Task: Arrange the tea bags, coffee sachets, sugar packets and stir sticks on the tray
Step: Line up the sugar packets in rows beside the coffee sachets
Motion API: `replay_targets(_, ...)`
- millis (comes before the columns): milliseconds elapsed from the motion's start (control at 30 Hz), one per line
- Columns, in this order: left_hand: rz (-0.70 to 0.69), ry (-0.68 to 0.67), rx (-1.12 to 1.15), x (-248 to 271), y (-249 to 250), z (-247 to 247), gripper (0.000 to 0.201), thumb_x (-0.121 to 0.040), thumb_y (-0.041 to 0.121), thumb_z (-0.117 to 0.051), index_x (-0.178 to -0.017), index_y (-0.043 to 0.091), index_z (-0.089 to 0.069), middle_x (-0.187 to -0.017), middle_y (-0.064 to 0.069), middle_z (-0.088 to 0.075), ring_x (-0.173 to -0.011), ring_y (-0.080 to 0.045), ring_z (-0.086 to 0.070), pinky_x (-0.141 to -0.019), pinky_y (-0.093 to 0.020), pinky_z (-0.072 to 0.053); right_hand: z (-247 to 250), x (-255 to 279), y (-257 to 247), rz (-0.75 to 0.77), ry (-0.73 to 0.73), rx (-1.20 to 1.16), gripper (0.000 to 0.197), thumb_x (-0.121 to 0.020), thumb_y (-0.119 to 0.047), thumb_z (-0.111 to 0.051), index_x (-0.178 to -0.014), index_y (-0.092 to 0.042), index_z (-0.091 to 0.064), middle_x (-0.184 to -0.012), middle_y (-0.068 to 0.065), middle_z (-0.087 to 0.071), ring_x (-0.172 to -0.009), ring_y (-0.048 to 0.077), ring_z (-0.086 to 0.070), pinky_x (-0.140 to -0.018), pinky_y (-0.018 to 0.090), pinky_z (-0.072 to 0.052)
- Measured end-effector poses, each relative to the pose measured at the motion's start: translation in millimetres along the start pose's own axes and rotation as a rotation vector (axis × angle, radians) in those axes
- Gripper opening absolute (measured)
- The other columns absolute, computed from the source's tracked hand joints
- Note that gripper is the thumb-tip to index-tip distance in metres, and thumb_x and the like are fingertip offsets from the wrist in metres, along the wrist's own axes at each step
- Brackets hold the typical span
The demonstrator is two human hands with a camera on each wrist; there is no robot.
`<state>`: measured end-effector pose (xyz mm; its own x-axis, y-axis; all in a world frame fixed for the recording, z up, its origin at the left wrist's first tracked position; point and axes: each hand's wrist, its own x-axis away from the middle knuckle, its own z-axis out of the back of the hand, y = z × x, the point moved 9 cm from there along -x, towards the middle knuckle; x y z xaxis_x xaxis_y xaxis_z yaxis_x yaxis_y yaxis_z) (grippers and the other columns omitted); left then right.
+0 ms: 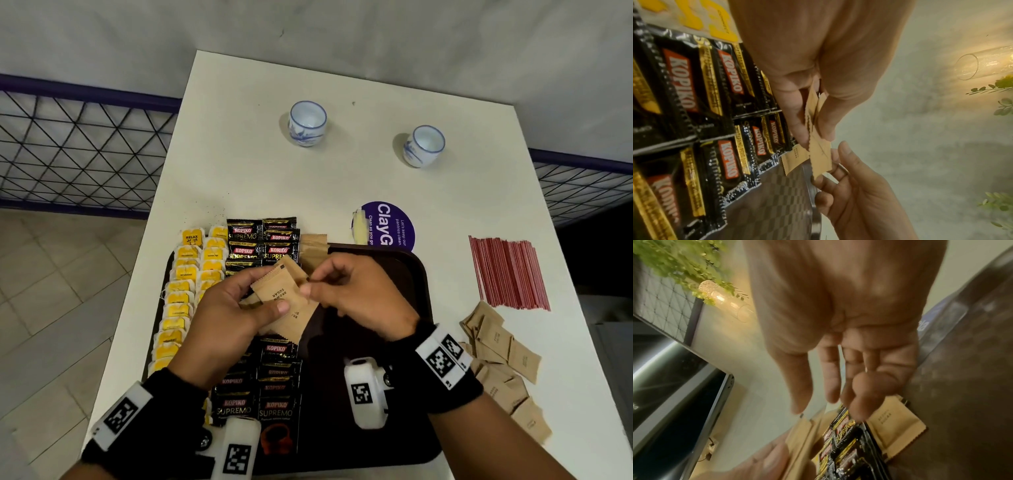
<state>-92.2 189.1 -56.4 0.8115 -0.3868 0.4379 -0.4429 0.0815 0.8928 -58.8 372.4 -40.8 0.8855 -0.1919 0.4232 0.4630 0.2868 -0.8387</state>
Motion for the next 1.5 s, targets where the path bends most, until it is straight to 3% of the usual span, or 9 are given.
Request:
replay_targets(200, -0.027, 0.056, 0.014, -1.9, 2.3, -3.2, 0.034, -0.085, 0.005, -0.075, -0.110, 0.028, -0.073, -0.103, 0.004, -0.078, -0.095, -0.018, -0.075, -0.077, -0.040, -0.062, -21.3, 8.7, -0.4, -0.058, -0.173, -0.082, 0.029, -0.079, -0.004, -0.082, -0.091, -0.016, -0.059, -0.085, 0.006, -0.063, -0.058, 0.012, -0.063, -0.044, 0.022, -0.047)
replay_targets(600, -0.023, 0.119, 0.084, -7.1, 1.2, 10.5, 0.036, -0.088, 0.001, -0.071, -0.112, 0.028, -0.072, -0.107, 0.001, -0.076, -0.099, -0.022, -0.073, -0.075, -0.046, -0.064, -15.2, 5.4, 5.6, -0.057, -0.052, -0.345, 0.028, -0.082, 0.014, -0.070, -0.100, -0.007, -0.062, -0.075, 0.004, -0.068, -0.058, 0.018, -0.065, -0.047, 0.023, -0.046)
replay_targets(767, -0.035, 0.121, 0.070, -7.4, 1.4, 10.7, 0.038, -0.086, -0.002, -0.072, -0.110, 0.028, -0.073, -0.108, 0.003, -0.076, -0.101, -0.024, -0.073, -0.077, -0.046, -0.063, -26.9, 9.4, 2.7, -0.095, -0.153, -0.363, 0.068, -0.088, 0.017, -0.055, -0.134, -0.033, -0.056, -0.107, 0.014, -0.064, -0.067, 0.027, -0.071, -0.059, 0.029, -0.060)
replay_targets(900, -0.046, 0.118, 0.048, -7.3, 1.9, 8.9, 0.039, -0.086, -0.001, -0.073, -0.111, 0.030, -0.073, -0.108, 0.002, -0.076, -0.102, -0.023, -0.072, -0.078, -0.045, -0.063, -24.6, 8.8, -2.6, 0.058, -0.055, -0.135, 0.046, -0.088, -0.001, -0.065, -0.114, -0.038, -0.069, -0.101, 0.006, -0.071, -0.072, 0.025, -0.071, -0.068, 0.035, -0.060)
replay_targets(1033, -0.047, 0.120, 0.047, -6.4, 1.8, 10.3, 0.041, -0.086, -0.001, -0.074, -0.108, 0.034, -0.074, -0.110, 0.000, -0.075, -0.101, -0.023, -0.073, -0.080, -0.045, -0.062, -13.0, 11.5, -1.4, 0.121, 0.062, 0.090, 0.015, -0.082, -0.015, -0.077, -0.078, -0.024, -0.066, -0.078, -0.003, -0.068, -0.070, 0.015, -0.062, -0.068, 0.032, -0.052)
replay_targets(1200, -0.058, 0.142, 0.088, -5.2, 4.0, 19.6, 0.040, -0.086, -0.003, -0.072, -0.108, 0.030, -0.073, -0.104, 0.003, -0.077, -0.092, -0.017, -0.076, -0.071, -0.035, -0.064, 6.9, 11.5, 16.2, 0.022, 0.078, -0.006, 0.037, -0.083, 0.000, -0.072, -0.096, -0.034, -0.069, -0.087, 0.015, -0.067, -0.084, 0.032, -0.067, -0.079, 0.043, -0.055)
replay_targets(1267, -0.059, 0.148, 0.087, -3.8, 4.3, 22.5, 0.039, -0.086, -0.003, -0.072, -0.109, 0.029, -0.073, -0.104, 0.004, -0.078, -0.093, -0.017, -0.076, -0.074, -0.038, -0.063, 21.4, 9.9, 26.3, -0.031, 0.151, -0.047, 0.029, -0.085, 0.001, -0.070, -0.093, -0.026, -0.073, -0.086, 0.012, -0.070, -0.081, 0.029, -0.070, -0.075, 0.045, -0.060)
replay_targets(1400, -0.066, 0.152, 0.059, 0.1, 3.3, 24.8, 0.040, -0.087, -0.001, -0.072, -0.111, 0.030, -0.072, -0.104, 0.009, -0.078, -0.093, -0.013, -0.075, -0.073, -0.033, -0.062, 40.0, 7.8, 36.3, -0.100, 0.254, -0.080, 0.014, -0.082, -0.002, -0.074, -0.080, -0.015, -0.070, -0.074, 0.000, -0.072, -0.060, -0.001, -0.062, -0.058, 0.017, -0.048)
replay_targets(1500, -0.057, 0.152, 0.053, 2.5, 2.3, 24.1, 0.040, -0.087, -0.001, -0.072, -0.111, 0.030, -0.072, -0.103, 0.012, -0.078, -0.092, -0.011, -0.075, -0.077, -0.039, -0.061, 41.4, 4.6, 47.4, -0.194, 0.271, -0.195, 0.013, -0.083, -0.001, -0.074, -0.079, -0.012, -0.069, -0.081, 0.008, -0.075, -0.073, 0.010, -0.070, -0.061, 0.022, -0.056)
